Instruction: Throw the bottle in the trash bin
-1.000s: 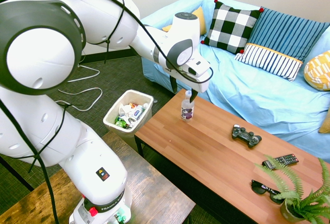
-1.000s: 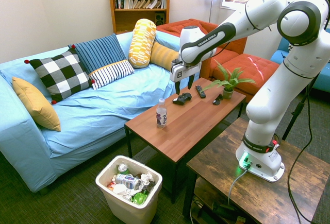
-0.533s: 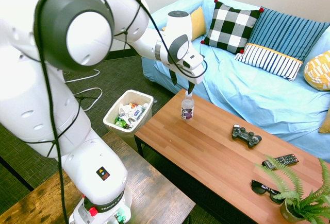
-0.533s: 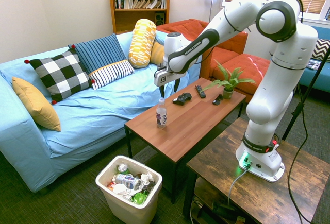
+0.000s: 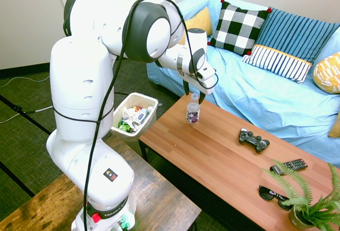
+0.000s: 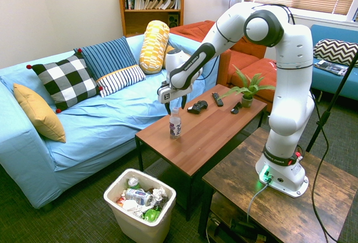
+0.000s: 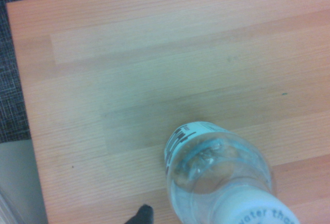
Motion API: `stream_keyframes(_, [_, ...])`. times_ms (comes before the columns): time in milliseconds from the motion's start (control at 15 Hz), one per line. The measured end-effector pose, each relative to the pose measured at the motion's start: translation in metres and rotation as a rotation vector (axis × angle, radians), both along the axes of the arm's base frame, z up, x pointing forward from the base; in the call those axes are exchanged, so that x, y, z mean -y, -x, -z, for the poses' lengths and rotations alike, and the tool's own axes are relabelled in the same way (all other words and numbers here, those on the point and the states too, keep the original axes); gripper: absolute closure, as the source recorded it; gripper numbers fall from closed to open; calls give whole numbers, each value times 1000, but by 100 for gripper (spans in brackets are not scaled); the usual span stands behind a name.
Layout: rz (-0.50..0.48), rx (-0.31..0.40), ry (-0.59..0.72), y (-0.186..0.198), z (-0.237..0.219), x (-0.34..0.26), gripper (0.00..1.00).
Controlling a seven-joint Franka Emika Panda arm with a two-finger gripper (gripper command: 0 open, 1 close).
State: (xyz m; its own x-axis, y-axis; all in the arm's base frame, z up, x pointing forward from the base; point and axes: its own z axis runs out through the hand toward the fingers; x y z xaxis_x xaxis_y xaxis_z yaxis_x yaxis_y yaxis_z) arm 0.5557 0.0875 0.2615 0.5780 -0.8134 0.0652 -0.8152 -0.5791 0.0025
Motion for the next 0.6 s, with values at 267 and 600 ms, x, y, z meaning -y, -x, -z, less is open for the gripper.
stream_keyframes(267, [26, -11, -8, -3, 7, 4, 100])
stream_keyframes(600, [34, -19, -16, -2, 7, 3, 100])
